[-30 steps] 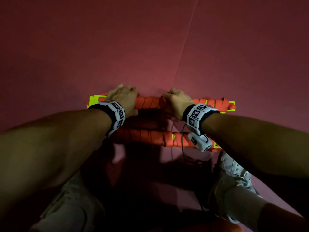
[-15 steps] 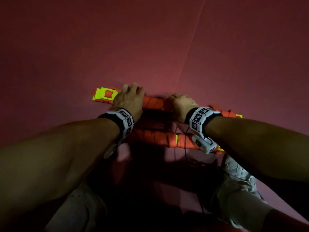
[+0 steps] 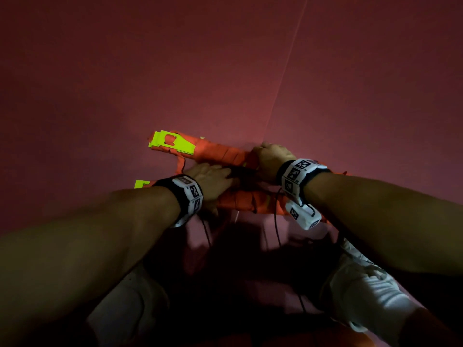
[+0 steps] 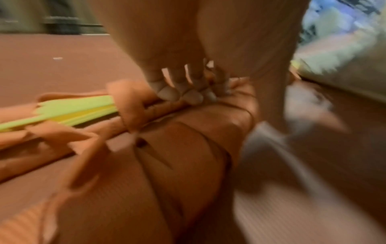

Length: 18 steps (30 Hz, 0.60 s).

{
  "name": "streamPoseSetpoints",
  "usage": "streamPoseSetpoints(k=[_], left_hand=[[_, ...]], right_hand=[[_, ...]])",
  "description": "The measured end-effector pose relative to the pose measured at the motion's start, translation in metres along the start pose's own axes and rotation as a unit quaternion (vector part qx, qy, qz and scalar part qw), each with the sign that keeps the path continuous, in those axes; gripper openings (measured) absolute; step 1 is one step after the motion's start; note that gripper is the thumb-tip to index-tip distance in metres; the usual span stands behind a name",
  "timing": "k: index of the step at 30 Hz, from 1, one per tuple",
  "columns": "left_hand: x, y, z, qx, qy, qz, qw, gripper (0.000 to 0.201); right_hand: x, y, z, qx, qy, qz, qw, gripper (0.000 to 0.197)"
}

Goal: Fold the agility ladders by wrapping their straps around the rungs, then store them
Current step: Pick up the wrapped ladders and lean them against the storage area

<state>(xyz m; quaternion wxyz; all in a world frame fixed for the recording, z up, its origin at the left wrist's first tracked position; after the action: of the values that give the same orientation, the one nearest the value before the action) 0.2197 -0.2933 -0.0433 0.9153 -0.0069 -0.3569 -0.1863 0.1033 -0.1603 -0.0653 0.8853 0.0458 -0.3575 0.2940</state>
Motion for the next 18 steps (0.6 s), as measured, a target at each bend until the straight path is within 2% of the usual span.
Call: streamPoseSetpoints(k=[6,10,13,16,18], left_hand=[[0.001,0.012,-0.003,-0.028,0.002,0.026,0.999,0.076],[0.003,0.006,0.009,-0.017,0.038,0.070,0.997,0.043],[0.005,-0.004,0.012,-0.012,0.048,0.081,0.995,0.042],[0.005,-0.015,0.009,-0.004,0.055,0.077,0.995,0.042],[0.004,-0.022,0.008,-0.005,0.062,0.075,0.995,0.041]], right_hand=[[0.009,-0.002,-0.007,-0.008,0.003,0.006,1.000,0.062],[0.010,-0.007,-0.007,-0.015,0.002,0.003,1.000,0.071],[0.012,-0.011,-0.006,-0.023,0.007,-0.011,1.000,0.078],[0.010,-0.015,-0.006,-0.037,0.010,-0.036,0.999,0.063],[0.009,-0.016,-0.005,-0.067,0.015,-0.048,0.997,0.062]])
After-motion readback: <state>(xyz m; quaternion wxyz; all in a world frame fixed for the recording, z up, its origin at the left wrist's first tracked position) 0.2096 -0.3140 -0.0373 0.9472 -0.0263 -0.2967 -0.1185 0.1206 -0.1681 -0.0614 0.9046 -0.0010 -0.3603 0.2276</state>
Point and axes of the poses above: each hand's wrist, its own x-axis away from the middle knuckle, its own z-axis out of the back of the hand, y = z × x, the point moved 3 cm from there along -x, towards the middle knuckle
